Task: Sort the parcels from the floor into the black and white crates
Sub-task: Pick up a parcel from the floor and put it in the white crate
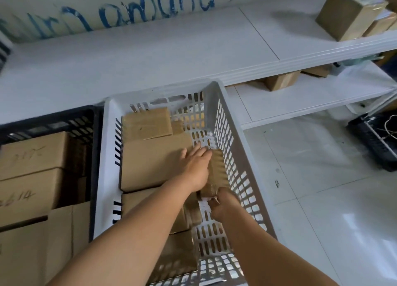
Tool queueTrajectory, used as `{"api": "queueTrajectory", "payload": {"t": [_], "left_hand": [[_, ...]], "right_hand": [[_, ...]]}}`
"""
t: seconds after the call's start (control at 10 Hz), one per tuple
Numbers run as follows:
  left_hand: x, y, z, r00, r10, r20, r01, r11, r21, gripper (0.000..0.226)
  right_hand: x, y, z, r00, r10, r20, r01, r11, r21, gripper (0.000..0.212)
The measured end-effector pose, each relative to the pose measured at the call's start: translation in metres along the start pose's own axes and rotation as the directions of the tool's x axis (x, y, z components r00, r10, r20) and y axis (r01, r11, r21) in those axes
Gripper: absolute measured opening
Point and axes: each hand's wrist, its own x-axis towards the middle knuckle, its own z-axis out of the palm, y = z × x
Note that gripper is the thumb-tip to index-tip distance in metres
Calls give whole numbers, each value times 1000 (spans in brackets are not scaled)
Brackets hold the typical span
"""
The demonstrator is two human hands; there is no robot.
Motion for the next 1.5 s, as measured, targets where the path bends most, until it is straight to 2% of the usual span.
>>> {"api": "queueTrajectory", "payload": {"t": [0.1,0.2,0.3,0.4,0.5,0.7,0.9,1.0,1.1,1.3,1.5], "left_hand": [[-1,-7,-5,998,-37,-51,31,993,-112,59],[-3,-13,-8,995,-71,-71,53,971,-231,58],[-6,-16,-11,990,-98,-102,63,951,-304,57],[-17,-19,-13,986,-113,-125,75,958,-276,57],[-30,-18,-19,983,-118,-137,78,960,-270,56],[-56,-10,-30,974,-142,-175,80,944,-320,56],[-97,8,-43,965,-192,-178,84,869,-487,54],[-118,24,-45,957,-197,-213,40,817,-576,51],[-139,47,-37,952,-147,-267,-54,781,-622,46],[-172,107,-17,975,-10,-224,-161,663,-731,43],[-201,171,16,976,156,-153,-219,712,-668,43]], "right_hand": [[22,-7,8,1000,6,-3,-6,999,-37,37],[29,-10,14,997,25,-75,-31,996,-84,19],[26,-8,19,997,59,-41,-58,998,19,19],[21,-9,24,999,22,34,-25,996,82,23],[19,-20,27,992,-9,123,3,999,51,18],[-1,-22,21,989,-47,140,34,996,88,21],[-50,-7,-5,964,-150,221,113,979,169,20],[-79,3,-21,938,-251,241,208,959,191,35],[-116,12,-43,921,-361,150,326,921,215,32],[-165,24,-111,863,-499,-84,501,821,274,31],[-185,47,-196,847,-455,-275,529,769,358,31]]}}
